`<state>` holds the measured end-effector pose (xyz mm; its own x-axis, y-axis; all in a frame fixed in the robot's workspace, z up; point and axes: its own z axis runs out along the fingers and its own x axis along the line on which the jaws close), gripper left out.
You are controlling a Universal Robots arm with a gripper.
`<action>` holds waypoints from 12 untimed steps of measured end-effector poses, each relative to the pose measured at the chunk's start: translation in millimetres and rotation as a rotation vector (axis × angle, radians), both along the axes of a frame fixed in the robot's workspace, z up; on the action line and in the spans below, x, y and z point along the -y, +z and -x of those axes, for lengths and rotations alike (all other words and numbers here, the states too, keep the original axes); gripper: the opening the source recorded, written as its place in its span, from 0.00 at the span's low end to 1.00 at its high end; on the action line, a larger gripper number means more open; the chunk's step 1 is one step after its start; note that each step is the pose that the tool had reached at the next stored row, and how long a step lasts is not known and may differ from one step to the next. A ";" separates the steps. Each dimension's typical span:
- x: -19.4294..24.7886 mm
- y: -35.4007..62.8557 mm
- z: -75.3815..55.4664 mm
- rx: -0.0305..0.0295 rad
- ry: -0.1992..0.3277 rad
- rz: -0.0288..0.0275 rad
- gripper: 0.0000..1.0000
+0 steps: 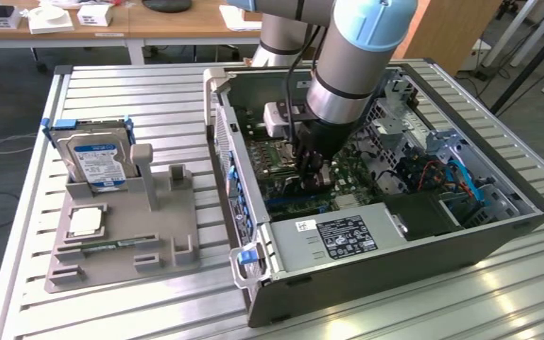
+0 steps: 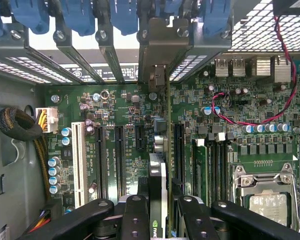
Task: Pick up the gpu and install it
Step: 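Insert the gpu into the slot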
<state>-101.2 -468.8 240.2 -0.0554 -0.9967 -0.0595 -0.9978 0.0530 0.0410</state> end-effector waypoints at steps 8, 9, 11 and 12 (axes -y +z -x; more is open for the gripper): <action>0.1 0.0 0.8 0.0003 0.000 0.0003 0.27; 0.1 -0.2 0.8 0.0003 0.000 0.0004 0.27; 0.1 -0.6 0.7 0.0002 -0.001 0.0004 0.27; 0.1 -0.9 0.6 0.0003 -0.001 0.0003 0.27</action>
